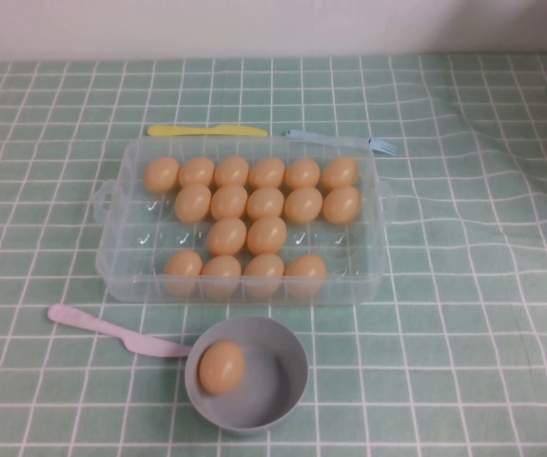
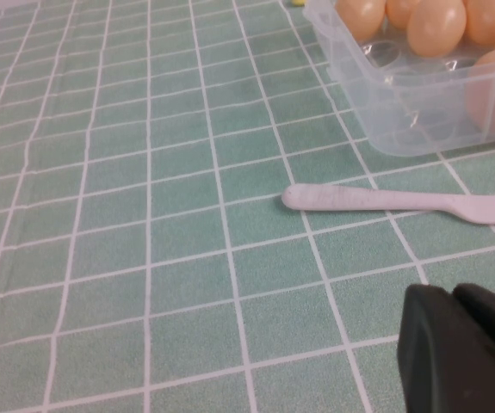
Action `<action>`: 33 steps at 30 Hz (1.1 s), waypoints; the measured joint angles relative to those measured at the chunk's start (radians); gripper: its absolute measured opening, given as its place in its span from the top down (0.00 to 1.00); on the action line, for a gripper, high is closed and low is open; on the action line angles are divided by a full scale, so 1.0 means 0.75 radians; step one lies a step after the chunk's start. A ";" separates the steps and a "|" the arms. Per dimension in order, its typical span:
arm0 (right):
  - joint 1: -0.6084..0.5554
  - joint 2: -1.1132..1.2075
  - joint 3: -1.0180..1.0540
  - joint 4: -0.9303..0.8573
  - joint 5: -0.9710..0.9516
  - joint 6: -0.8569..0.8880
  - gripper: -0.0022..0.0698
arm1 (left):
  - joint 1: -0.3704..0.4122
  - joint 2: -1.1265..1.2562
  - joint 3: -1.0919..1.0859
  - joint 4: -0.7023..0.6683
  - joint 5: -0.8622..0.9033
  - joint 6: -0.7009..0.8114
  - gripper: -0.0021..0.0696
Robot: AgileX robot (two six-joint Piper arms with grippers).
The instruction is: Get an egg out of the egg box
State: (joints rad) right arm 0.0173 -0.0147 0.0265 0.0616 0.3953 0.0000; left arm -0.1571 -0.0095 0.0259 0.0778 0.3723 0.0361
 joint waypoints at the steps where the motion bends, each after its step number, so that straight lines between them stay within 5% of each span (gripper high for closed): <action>1: 0.000 0.000 0.000 0.000 0.000 0.000 0.99 | 0.000 0.000 0.000 0.000 0.000 0.000 0.98; 10: 0.000 0.000 0.000 -0.008 -0.059 0.000 0.99 | 0.000 0.000 0.000 0.000 0.000 0.000 0.98; 23: 0.000 0.000 0.000 0.690 -0.383 0.000 0.99 | 0.000 0.000 0.000 0.000 0.000 0.000 0.98; 33: 0.000 0.058 -0.068 0.866 -0.167 0.000 0.99 | 0.000 0.000 0.000 0.000 0.000 0.000 0.98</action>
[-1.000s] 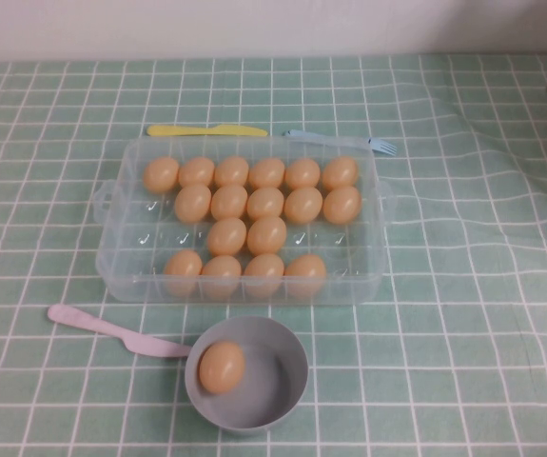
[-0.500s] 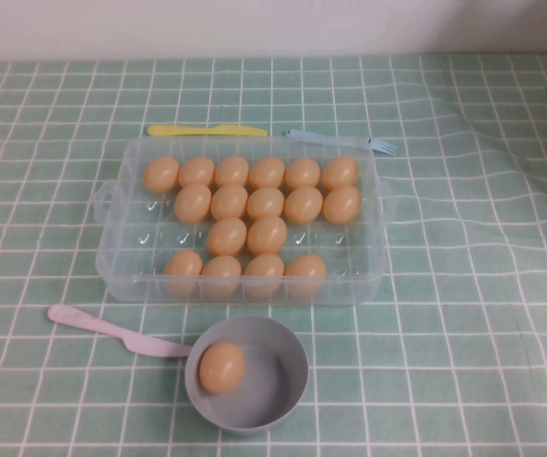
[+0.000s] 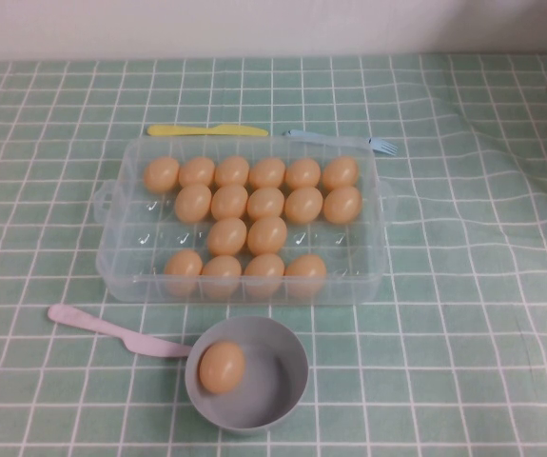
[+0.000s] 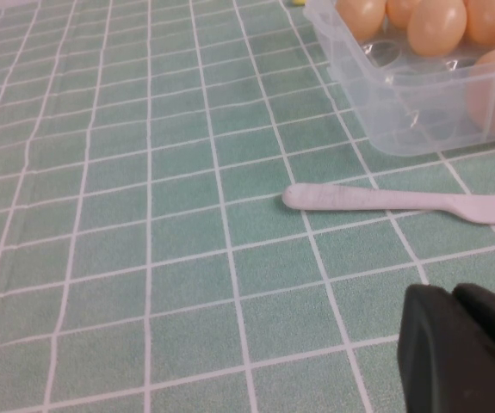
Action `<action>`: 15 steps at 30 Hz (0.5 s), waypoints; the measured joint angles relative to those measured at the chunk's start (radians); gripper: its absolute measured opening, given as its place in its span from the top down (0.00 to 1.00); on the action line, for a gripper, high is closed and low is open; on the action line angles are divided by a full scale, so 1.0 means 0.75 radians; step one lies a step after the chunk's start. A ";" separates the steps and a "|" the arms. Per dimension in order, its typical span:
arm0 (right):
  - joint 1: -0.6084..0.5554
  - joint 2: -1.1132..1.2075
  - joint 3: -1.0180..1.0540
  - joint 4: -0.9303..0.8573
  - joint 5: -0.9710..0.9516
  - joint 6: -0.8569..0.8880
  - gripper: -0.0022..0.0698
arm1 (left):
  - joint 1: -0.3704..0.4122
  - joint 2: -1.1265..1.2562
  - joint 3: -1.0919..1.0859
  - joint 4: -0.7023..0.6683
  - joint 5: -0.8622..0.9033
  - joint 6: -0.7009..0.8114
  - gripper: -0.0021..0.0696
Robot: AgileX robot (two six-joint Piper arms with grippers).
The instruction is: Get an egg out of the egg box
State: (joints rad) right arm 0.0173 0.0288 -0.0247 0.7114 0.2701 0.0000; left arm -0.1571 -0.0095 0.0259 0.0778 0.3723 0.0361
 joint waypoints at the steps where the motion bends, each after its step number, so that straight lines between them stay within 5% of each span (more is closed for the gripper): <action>1: 0.000 0.043 -0.038 0.000 0.059 0.000 0.99 | 0.000 0.000 0.000 0.000 0.000 0.000 0.98; 15: 0.000 0.868 -0.658 -0.259 0.748 0.000 0.99 | 0.000 0.000 0.000 0.000 0.000 0.000 0.98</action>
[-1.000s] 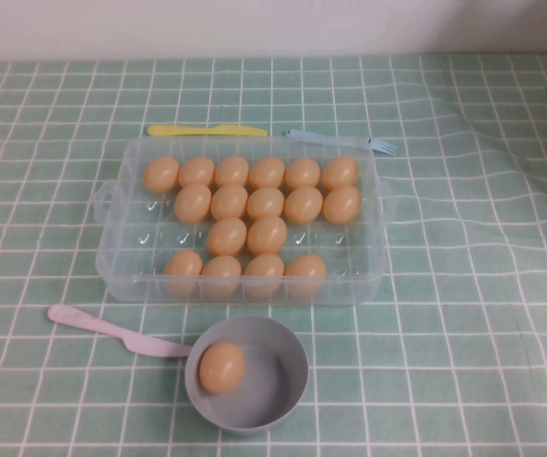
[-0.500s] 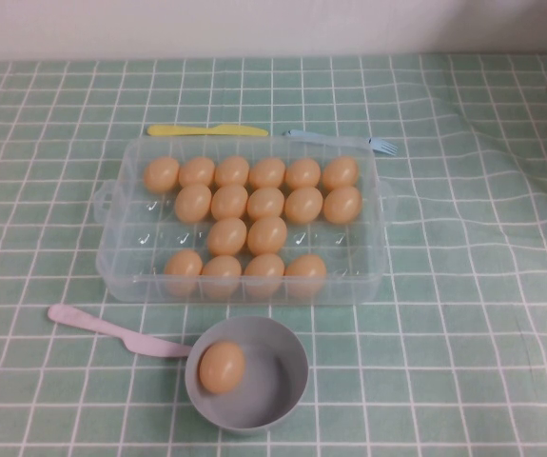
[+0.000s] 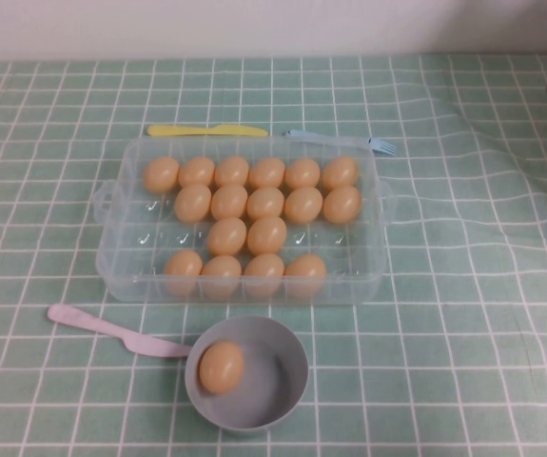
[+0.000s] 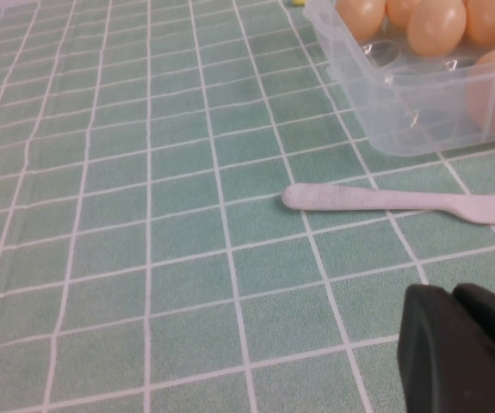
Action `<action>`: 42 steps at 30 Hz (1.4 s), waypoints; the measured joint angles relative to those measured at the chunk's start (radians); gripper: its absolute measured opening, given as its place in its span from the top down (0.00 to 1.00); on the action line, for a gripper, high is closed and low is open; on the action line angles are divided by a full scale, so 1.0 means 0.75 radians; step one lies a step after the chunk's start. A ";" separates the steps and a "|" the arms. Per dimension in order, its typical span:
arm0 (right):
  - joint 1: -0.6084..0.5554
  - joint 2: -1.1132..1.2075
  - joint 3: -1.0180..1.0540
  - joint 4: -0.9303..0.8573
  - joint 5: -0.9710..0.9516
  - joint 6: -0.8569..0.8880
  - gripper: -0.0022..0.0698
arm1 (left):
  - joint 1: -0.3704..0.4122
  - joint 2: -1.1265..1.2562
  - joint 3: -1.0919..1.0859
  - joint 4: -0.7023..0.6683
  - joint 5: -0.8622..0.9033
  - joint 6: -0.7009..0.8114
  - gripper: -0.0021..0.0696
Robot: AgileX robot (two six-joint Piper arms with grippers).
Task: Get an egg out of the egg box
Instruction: Pick up the egg from the plastic box
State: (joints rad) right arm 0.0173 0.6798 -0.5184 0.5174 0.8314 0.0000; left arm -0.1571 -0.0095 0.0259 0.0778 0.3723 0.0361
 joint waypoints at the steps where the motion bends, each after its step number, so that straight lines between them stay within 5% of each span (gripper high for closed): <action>1: 0.000 0.059 -0.048 -0.023 0.034 0.000 0.99 | 0.000 0.000 0.000 0.000 0.000 0.000 0.98; 7: 0.029 0.344 -0.260 -0.102 0.173 -0.058 0.99 | 0.000 0.000 0.000 0.000 0.000 0.000 0.98; 19: 0.634 0.929 -0.790 -0.396 0.205 0.094 0.99 | 0.002 0.000 0.000 0.000 0.000 0.000 0.98; 27: 0.818 1.328 -1.220 -0.454 0.253 0.107 0.97 | 0.002 0.000 0.000 0.000 0.000 0.000 0.98; 42: 0.831 1.834 -1.837 -0.552 0.487 0.218 0.45 | 0.002 0.000 0.000 0.000 0.000 0.000 0.98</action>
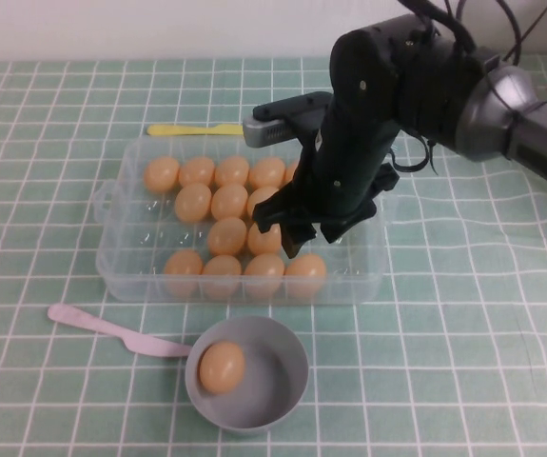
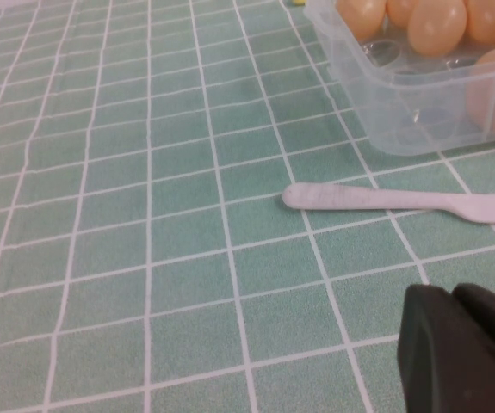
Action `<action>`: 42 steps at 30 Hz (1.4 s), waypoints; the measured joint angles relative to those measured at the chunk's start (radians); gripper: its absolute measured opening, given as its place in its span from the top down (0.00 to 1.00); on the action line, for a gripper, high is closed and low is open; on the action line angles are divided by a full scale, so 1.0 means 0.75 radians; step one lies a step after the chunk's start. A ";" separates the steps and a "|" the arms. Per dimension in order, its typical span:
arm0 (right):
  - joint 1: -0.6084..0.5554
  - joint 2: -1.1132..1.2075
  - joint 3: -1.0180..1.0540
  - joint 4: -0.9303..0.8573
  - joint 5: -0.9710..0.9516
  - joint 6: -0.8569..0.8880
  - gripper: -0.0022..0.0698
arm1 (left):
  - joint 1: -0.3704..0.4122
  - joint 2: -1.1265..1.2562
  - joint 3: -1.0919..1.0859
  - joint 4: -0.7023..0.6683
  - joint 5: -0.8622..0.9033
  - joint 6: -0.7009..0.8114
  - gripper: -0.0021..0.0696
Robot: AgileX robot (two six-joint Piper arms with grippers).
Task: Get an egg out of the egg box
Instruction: Pick up the egg from the plastic box
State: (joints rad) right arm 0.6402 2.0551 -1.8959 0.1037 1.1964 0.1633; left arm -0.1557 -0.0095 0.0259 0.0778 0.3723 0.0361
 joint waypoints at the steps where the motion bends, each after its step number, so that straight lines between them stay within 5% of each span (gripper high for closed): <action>1: 0.000 0.022 -0.021 -0.012 0.005 -0.026 0.44 | 0.000 0.000 0.000 0.000 0.000 0.000 0.98; 13: -0.039 0.103 -0.070 -0.027 -0.006 -0.218 0.42 | 0.000 0.000 0.000 0.000 0.000 0.000 0.98; 23: -0.039 0.143 -0.071 -0.025 -0.011 -0.218 0.25 | 0.000 0.000 0.000 0.000 0.000 0.000 0.98; 42: -0.039 0.178 -0.071 -0.019 -0.059 -0.349 0.24 | 0.000 0.000 0.000 0.000 0.000 0.000 0.98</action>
State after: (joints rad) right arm 0.6106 2.1885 -1.9493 0.0893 1.1524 -0.0985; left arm -0.1557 -0.0095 0.0259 0.0778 0.3723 0.0361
